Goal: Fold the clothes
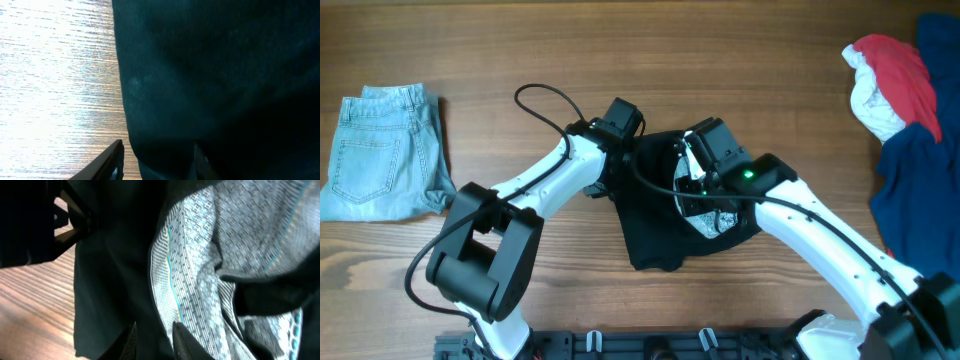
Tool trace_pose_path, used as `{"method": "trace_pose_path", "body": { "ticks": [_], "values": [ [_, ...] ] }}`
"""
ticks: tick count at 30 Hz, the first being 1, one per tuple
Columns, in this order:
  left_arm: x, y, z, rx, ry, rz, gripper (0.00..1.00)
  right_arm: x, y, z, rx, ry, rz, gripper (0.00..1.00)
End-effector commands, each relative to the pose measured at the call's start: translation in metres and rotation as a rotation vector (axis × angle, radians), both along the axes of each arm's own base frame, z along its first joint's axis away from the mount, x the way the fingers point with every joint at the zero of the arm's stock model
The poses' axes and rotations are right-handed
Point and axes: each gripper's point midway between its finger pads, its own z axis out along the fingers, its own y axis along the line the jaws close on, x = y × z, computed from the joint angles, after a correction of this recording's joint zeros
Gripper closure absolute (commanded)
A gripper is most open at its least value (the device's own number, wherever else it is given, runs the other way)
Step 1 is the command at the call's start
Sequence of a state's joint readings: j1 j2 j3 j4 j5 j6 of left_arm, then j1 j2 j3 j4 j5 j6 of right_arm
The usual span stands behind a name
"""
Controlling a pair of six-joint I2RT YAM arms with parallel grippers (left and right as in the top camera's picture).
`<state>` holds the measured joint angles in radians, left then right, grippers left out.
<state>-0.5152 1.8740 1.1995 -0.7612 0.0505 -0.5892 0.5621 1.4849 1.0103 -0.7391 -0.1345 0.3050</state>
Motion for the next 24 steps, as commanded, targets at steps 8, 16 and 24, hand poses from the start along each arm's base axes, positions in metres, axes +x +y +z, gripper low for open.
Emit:
{"method": "trace_pose_path", "body": {
  "ticks": [8,16,24],
  "values": [
    [-0.003,0.001,-0.006,0.004,0.016,0.003,0.55,0.026,0.019,-0.048,0.013,0.051,-0.083,0.76],
    [-0.002,0.001,-0.006,0.002,0.011,0.003,0.91,0.069,-0.036,-0.002,-0.055,-0.112,-0.400,0.96],
    [-0.007,0.004,-0.020,-0.001,0.007,0.003,0.96,0.114,-0.109,0.034,-0.138,-0.265,-0.433,0.96]
  ]
}}
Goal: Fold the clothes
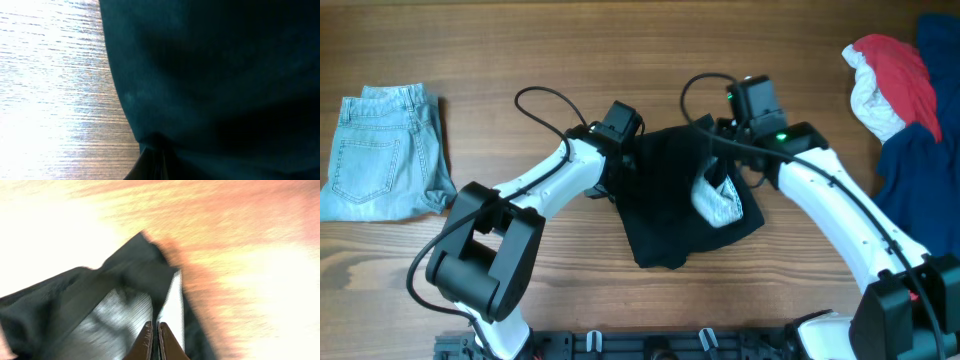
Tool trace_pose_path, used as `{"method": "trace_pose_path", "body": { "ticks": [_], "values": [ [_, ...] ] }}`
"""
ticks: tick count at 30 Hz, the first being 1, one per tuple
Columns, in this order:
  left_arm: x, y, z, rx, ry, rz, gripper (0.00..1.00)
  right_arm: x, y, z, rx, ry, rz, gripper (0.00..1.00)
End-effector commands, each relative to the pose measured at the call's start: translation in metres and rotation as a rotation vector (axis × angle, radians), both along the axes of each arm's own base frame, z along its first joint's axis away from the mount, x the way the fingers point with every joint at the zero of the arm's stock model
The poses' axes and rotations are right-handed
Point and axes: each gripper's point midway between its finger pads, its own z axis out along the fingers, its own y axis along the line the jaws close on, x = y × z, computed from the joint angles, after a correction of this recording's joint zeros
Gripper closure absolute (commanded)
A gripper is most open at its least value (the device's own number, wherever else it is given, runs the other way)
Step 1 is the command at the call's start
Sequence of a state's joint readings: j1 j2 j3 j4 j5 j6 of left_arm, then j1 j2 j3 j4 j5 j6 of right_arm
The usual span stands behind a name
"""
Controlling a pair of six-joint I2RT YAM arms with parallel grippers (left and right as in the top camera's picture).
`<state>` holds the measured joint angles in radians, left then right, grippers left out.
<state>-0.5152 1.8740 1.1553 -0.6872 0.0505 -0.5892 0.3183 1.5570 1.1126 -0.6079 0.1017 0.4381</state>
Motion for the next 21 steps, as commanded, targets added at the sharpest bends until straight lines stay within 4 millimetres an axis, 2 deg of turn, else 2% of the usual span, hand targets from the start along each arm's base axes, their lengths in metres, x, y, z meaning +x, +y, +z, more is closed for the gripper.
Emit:
{"method": "trace_pose_path", "body": {
  "ticks": [1,3,4,6,8,12,14,16,18,21],
  "values": [
    [-0.009,0.005,-0.012,0.013,0.030,0.003,0.96,0.010,-0.028,0.009,-0.096,-0.036,0.010,0.96],
    [-0.007,0.003,-0.011,0.007,0.020,0.003,0.96,0.008,-0.037,0.006,-0.115,-0.016,-0.012,0.96],
    [-0.006,0.003,-0.011,0.006,0.018,0.003,0.96,0.001,-0.032,0.002,-0.087,0.015,0.012,0.96],
    [-0.006,0.003,-0.011,0.005,0.017,0.003,0.95,-0.025,-0.004,-0.007,0.034,0.127,0.163,0.96],
    [-0.006,0.003,-0.011,0.005,0.017,0.003,0.94,-0.049,0.011,-0.007,0.107,0.208,0.230,0.96],
    [-0.006,0.003,-0.011,0.005,0.017,0.003,0.93,-0.083,0.039,0.012,0.072,0.199,0.432,0.89],
    [-0.006,0.003,-0.011,0.005,0.017,0.003,0.92,-0.096,0.055,0.012,0.041,0.192,0.517,0.85],
    [-0.006,0.003,-0.011,0.005,0.017,0.003,0.91,-0.108,0.068,0.002,0.016,0.207,0.573,0.72],
    [-0.006,0.003,-0.011,0.005,0.017,0.003,0.91,-0.122,0.079,-0.017,0.015,0.226,0.608,0.62],
    [-0.006,0.003,-0.011,0.005,0.017,0.003,0.91,-0.130,0.079,-0.044,0.024,0.249,0.583,0.43]
  ]
}}
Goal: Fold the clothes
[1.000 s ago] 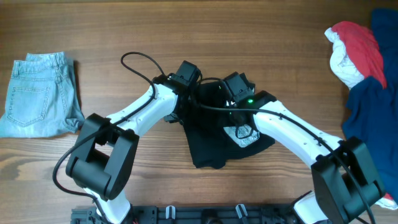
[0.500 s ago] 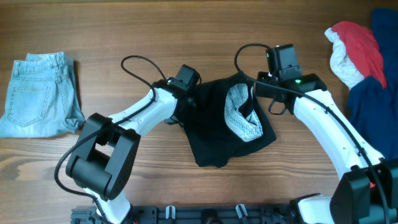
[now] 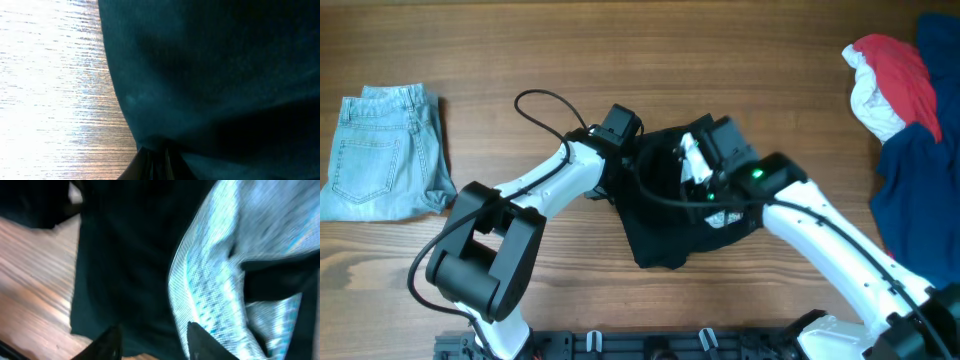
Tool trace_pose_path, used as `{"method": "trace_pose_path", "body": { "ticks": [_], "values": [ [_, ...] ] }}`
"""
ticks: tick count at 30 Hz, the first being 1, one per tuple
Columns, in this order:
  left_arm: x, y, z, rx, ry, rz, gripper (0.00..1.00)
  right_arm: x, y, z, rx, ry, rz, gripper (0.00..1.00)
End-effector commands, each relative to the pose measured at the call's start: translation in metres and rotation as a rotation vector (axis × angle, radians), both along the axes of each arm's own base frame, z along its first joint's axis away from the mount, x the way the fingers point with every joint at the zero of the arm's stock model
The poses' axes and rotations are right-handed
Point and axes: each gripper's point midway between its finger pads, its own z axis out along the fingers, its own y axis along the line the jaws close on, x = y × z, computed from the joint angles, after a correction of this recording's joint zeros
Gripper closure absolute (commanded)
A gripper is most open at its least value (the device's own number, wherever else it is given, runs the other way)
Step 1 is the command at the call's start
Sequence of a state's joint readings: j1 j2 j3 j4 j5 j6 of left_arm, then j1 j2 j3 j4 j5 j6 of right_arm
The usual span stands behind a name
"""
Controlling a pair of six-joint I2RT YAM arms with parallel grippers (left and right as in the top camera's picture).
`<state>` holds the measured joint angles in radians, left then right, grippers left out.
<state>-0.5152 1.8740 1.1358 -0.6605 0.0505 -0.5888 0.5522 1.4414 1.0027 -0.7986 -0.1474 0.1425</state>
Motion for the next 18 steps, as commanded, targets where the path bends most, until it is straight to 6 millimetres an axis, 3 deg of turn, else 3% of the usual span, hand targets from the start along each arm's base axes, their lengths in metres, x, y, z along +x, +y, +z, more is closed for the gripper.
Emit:
{"method": "trace_pose_path", "body": {
  "ticks": [1,3,7,11,14,18],
  "values": [
    [-0.005,0.003,-0.007,0.008,0.023,0.003,0.91,-0.012,-0.005,-0.035,-0.020,0.047,-0.034,0.40],
    [-0.005,0.003,-0.007,0.008,0.023,0.003,0.91,-0.010,-0.020,-0.055,-0.103,0.058,-0.114,0.37],
    [-0.005,0.003,-0.007,0.008,0.024,0.003,0.91,-0.001,-0.043,-0.073,-0.237,0.042,-0.216,0.38],
    [-0.005,0.003,-0.007,0.008,0.024,0.003,0.90,0.001,-0.056,-0.087,-0.310,0.054,-0.302,0.53],
    [-0.005,0.003,-0.007,0.008,0.024,0.003,0.90,0.009,-0.070,-0.085,-0.353,0.008,-0.441,0.61],
    [-0.005,0.003,-0.007,0.008,0.024,0.003,0.92,0.010,-0.072,-0.084,-0.346,0.001,-0.516,0.88]
  ]
}}
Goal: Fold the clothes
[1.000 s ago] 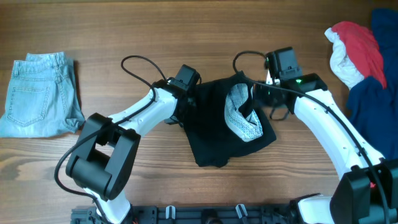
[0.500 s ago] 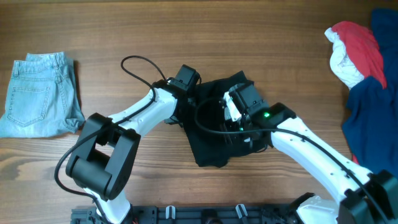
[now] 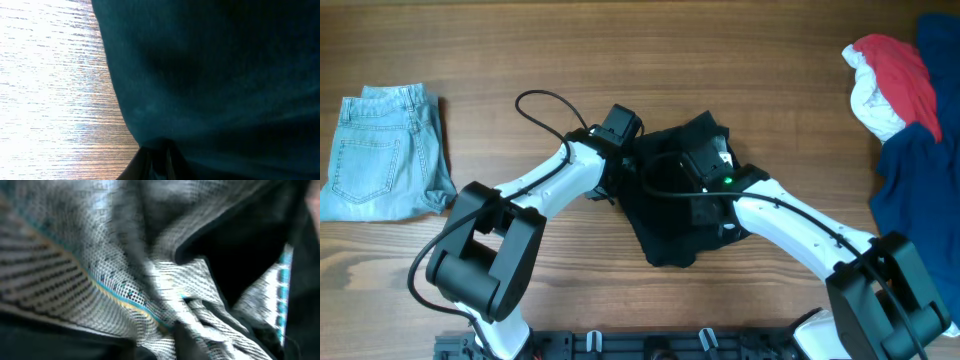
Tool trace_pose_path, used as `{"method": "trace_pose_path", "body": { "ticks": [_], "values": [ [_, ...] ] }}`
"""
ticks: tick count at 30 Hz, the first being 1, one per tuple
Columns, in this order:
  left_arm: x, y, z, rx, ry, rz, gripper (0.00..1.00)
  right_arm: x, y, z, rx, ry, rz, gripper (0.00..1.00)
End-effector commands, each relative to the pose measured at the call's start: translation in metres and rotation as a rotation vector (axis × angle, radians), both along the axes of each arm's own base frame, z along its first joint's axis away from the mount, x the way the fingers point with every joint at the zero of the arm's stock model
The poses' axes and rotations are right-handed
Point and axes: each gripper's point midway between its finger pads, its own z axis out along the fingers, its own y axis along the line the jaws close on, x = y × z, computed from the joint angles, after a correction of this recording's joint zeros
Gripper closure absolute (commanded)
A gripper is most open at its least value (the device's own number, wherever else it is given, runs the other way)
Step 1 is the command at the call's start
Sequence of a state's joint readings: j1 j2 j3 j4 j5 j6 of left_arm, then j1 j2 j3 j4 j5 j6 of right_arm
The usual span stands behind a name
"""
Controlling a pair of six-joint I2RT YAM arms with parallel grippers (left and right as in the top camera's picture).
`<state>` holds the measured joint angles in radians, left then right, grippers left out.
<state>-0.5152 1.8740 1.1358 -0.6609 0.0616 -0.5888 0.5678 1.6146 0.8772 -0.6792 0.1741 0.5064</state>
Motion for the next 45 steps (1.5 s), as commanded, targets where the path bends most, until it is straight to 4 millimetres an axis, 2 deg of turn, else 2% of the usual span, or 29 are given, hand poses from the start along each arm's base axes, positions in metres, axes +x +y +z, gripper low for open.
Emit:
{"method": "trace_pose_path", "body": {
  "ticks": [1,5,7,9,10,14,16,18,19,22,24,27,28,29,32,35,36,40,43,45],
  "values": [
    [-0.004,0.004,-0.007,0.018,0.018,0.005,0.95,0.002,-0.017,-0.005,-0.075,-0.023,-0.095,0.95],
    [-0.004,0.004,-0.007,0.018,0.017,0.005,0.96,0.003,-0.020,-0.003,-0.081,-0.033,-0.121,0.96],
    [-0.004,0.004,-0.007,0.018,0.017,0.005,0.96,0.006,-0.025,0.005,-0.091,-0.072,-0.169,0.96],
    [-0.004,0.004,-0.007,0.018,0.018,0.005,0.96,0.015,-0.025,0.021,-0.080,-0.123,-0.177,0.96],
    [-0.004,0.004,-0.007,0.018,0.017,0.005,0.96,0.023,-0.029,0.041,-0.093,-0.177,-0.190,0.96],
    [-0.004,0.004,-0.007,0.018,0.017,0.005,0.96,0.054,-0.046,0.089,-0.126,-0.321,-0.178,0.96],
    [-0.004,0.004,-0.007,0.018,0.018,0.005,0.96,0.067,-0.059,0.095,-0.160,-0.338,-0.122,0.96],
    [-0.004,0.004,-0.007,0.018,0.018,0.005,0.96,0.071,-0.073,0.091,-0.169,-0.311,-0.113,0.96],
    [-0.004,0.004,-0.007,0.018,0.018,0.005,0.96,0.068,-0.070,0.087,-0.130,-0.278,-0.089,0.96],
    [-0.007,0.001,-0.007,-0.002,0.032,0.001,0.96,0.045,-0.035,0.073,0.049,-0.138,0.027,0.95],
    [-0.018,-0.018,-0.003,-0.115,0.095,-0.027,0.96,0.024,-0.021,0.068,0.121,-0.051,0.064,0.95],
    [-0.027,-0.040,0.011,-0.248,0.137,-0.052,0.96,0.010,-0.006,0.075,0.184,-0.020,0.114,0.90],
    [-0.026,-0.044,0.019,-0.275,0.126,-0.059,0.96,0.008,-0.003,0.078,0.196,-0.022,0.146,0.86],
    [-0.023,-0.046,0.031,-0.293,0.093,-0.065,0.95,0.005,0.001,0.081,0.202,-0.024,0.183,0.72],
    [-0.014,-0.050,0.053,-0.328,0.016,-0.077,0.89,0.002,0.003,0.079,0.197,-0.021,0.219,0.47],
    [-0.005,-0.052,0.062,-0.337,-0.038,-0.080,0.67,0.000,0.002,0.071,0.196,-0.017,0.219,0.44],
    [-0.004,-0.053,0.061,-0.339,-0.041,-0.082,0.64,-0.001,0.001,0.066,0.196,-0.016,0.218,0.44],
    [-0.007,-0.059,0.053,-0.334,-0.031,-0.098,0.65,-0.004,-0.003,0.046,0.175,0.016,0.200,0.45],
    [-0.005,-0.062,0.047,-0.310,-0.046,-0.107,0.65,0.000,-0.002,0.038,0.170,0.010,0.198,0.49],
    [-0.004,-0.064,0.036,-0.272,-0.054,-0.114,0.65,0.005,0.000,0.030,0.167,0.009,0.197,0.50]
  ]
}}
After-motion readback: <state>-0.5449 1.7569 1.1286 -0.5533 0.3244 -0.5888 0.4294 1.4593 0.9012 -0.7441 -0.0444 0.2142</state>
